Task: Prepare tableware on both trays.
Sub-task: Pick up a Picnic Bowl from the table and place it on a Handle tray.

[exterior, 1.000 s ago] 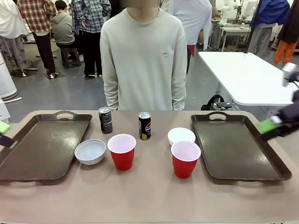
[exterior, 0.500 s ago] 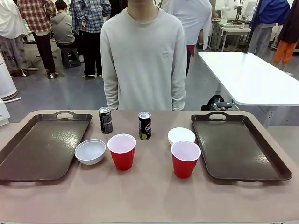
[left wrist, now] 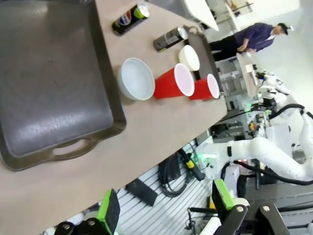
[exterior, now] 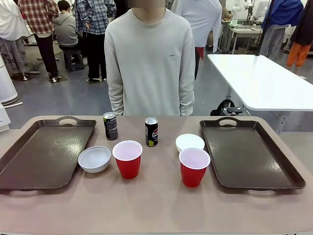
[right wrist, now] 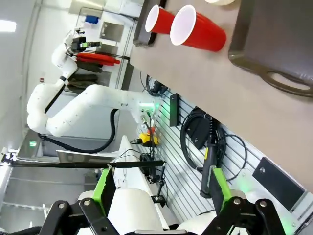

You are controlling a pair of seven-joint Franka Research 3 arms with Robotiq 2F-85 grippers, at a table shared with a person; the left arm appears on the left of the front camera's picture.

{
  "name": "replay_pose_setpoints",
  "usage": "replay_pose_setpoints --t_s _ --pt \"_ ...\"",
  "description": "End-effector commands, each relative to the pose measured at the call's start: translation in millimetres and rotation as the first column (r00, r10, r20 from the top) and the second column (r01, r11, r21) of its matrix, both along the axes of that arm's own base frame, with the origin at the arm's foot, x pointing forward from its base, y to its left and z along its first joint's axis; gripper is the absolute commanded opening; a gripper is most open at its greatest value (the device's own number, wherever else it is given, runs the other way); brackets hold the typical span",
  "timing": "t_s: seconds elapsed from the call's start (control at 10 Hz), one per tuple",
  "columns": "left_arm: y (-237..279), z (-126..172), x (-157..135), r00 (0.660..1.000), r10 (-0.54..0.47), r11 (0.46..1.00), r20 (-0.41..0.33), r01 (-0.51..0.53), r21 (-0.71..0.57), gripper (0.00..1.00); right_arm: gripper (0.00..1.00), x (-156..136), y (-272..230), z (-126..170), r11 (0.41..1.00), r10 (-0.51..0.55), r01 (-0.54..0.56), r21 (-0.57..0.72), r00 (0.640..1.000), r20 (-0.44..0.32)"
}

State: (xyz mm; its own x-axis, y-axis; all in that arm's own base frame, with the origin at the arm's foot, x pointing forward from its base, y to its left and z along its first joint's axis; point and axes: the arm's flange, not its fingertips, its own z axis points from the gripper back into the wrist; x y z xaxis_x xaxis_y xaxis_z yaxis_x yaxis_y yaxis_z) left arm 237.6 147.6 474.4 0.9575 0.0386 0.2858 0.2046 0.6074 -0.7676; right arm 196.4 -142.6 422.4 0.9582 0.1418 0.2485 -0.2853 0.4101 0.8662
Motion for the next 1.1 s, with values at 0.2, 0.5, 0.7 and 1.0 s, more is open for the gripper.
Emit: replay_pose_setpoints --t_s 0.2,0.5,0.7,1.0 --pt "1.9 -10.2 2.9 0.999 0.051 0.992 -0.002 -0.05 0.113 1.0 1.0 -44.5 96.6 -18.7 0.991 -0.093 0.1 -0.086 0.992 0.085" --pt "8.0 -5.9 0.6 0.987 0.13 0.978 0.09 -0.143 0.154 1.0 1.0 -41.9 111.5 -15.8 0.991 -0.078 0.09 -0.1 0.99 0.115" --pt "11.5 -1.8 0.6 0.978 0.148 0.969 0.15 -0.174 0.178 1.0 1.0 -2.0 30.5 55.8 0.991 -0.066 0.077 -0.107 0.993 0.102" --pt "27.2 11.3 7.8 0.984 0.138 0.974 0.114 -0.156 0.164 1.0 1.0 -2.0 30.5 55.8 0.991 -0.066 0.077 -0.107 0.993 0.102"
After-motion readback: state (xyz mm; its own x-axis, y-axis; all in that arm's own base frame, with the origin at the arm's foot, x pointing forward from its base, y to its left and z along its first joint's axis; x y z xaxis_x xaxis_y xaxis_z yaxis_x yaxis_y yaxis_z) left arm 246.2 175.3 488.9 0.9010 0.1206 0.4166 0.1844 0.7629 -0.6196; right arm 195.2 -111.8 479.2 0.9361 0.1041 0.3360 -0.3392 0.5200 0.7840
